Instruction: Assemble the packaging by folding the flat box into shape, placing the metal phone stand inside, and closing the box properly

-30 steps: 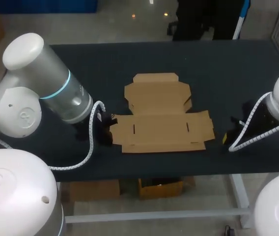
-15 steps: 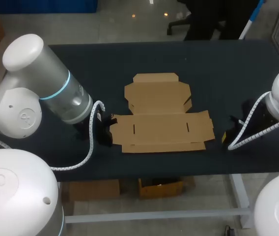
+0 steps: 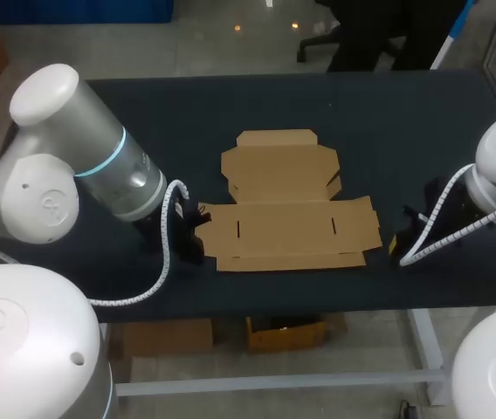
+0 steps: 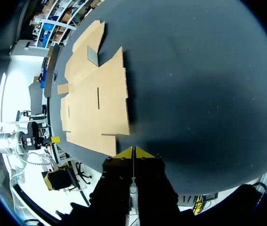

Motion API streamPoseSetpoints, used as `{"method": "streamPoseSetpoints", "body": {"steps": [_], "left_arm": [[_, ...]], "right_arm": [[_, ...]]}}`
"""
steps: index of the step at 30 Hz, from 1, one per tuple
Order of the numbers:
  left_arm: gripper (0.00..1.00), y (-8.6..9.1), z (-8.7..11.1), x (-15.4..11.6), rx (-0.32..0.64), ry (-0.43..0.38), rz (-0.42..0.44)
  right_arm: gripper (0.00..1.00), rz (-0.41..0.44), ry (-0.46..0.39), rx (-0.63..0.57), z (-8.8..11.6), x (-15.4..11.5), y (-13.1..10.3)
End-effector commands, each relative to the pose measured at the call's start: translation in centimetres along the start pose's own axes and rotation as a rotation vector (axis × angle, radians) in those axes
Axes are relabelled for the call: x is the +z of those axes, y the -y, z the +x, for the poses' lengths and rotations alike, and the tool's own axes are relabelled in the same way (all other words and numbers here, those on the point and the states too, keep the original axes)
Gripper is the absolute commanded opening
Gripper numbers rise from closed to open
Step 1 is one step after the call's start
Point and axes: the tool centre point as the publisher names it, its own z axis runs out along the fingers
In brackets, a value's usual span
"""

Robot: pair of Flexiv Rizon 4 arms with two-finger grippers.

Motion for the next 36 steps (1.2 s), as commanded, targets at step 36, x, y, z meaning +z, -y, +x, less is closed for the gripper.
{"method": "streamPoseSetpoints", "body": {"steps": [36], "left_arm": [[0.00,-0.3,-0.7,2.9,0.011,-0.080,-0.023]], "right_arm": [[0.00,0.015,-0.037,0.041,0.6,2.9,0.6]]}}
